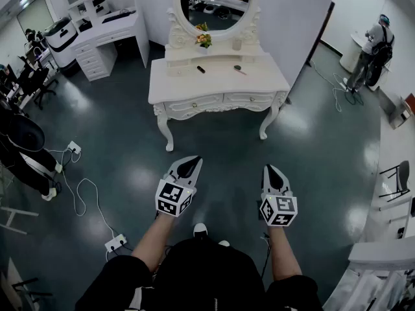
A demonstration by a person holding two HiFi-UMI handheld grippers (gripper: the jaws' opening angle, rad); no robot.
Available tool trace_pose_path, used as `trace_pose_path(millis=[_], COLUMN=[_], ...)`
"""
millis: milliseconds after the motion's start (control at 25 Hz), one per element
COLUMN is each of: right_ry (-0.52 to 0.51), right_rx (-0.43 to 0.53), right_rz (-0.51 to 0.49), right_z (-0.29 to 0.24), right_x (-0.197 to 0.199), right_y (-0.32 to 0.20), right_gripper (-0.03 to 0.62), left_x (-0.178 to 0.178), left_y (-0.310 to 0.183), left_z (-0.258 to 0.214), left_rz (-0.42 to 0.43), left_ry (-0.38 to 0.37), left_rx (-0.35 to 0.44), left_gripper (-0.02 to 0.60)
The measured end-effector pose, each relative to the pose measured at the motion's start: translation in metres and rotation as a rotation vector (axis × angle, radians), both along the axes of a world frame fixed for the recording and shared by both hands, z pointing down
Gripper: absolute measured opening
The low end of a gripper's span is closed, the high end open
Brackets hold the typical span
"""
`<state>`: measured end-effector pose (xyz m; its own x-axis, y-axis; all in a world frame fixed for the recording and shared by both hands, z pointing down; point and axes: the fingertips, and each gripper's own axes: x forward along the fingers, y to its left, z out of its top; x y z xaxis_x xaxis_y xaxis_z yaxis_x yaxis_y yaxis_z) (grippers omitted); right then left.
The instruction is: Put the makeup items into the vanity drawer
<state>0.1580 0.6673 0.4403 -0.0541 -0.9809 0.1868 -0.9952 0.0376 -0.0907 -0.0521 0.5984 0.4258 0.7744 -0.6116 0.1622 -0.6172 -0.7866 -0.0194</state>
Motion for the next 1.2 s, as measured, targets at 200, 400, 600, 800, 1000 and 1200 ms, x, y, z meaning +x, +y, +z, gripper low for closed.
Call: trace_pose_path(millis=[200, 400, 600, 800, 1000, 1200], right_ry=[-0.035, -0.029, -0.026, -0.04, -0.047, -0.055], right_rx=[-0.008, -0.03, -0.015, -0.024, -0.024, -0.048], right_rz=[-0.013, -0.047, -0.066, -0.051, -0.03, -0.05], right_z=[0.001, 0.005, 0.005, 0.009, 0.009, 0.021], right_x=[0.001, -0.007, -0.015, -0.015, -0.002, 0.015], right_y=[-0.003, -0.02, -0.039, -0.052, -0.069, -0.105], right_gripper=[0.005, 0.005, 0.005, 0.005, 0.003, 0.003], left_x=[-0.003, -0.006, -0.01, -0.007, 0.012, 0.033], left_y=[0.002, -0.011, -0.03, -0.047, -0.065, -0.098], left_z=[0.004, 0.005, 0.01, 0.015, 0.016, 0.022], left_rz=[-0.008, -0.002, 0.004, 0.023, 0.049, 0.038], left_ry=[-0.004, -0.004, -0.001, -0.004, -0.003, -0.01], left_rx=[-0.01, -0.006, -0.008, -0.013, -0.019, -0.035], left_gripper=[0.021, 0.021, 0.021, 0.021, 0.021, 0.021])
